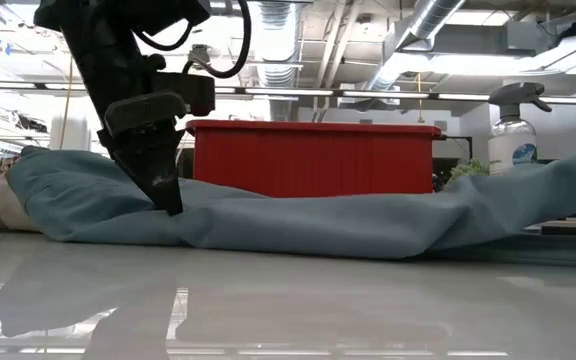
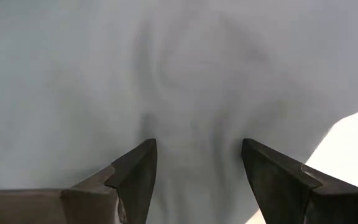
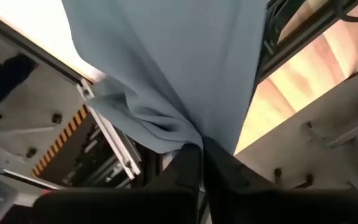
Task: Fold Laundry from Bin
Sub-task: Fold the blue pants in the red bin
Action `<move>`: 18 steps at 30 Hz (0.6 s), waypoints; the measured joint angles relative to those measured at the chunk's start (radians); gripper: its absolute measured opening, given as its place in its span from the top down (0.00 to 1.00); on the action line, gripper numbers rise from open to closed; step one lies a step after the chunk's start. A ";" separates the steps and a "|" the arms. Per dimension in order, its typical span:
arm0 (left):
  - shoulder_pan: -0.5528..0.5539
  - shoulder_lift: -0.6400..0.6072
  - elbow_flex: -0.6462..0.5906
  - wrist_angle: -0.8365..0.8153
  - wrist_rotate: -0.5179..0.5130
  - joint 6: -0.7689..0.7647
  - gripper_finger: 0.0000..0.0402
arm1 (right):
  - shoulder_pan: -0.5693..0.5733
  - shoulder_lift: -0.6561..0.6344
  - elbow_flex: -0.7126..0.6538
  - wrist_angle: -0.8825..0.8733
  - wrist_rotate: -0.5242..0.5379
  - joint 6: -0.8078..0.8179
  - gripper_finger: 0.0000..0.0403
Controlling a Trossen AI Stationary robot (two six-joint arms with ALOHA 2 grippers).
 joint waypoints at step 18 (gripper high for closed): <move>0.000 0.000 0.000 -0.002 -0.001 -0.002 0.44 | 0.056 -0.002 0.000 0.002 -0.204 -0.087 0.52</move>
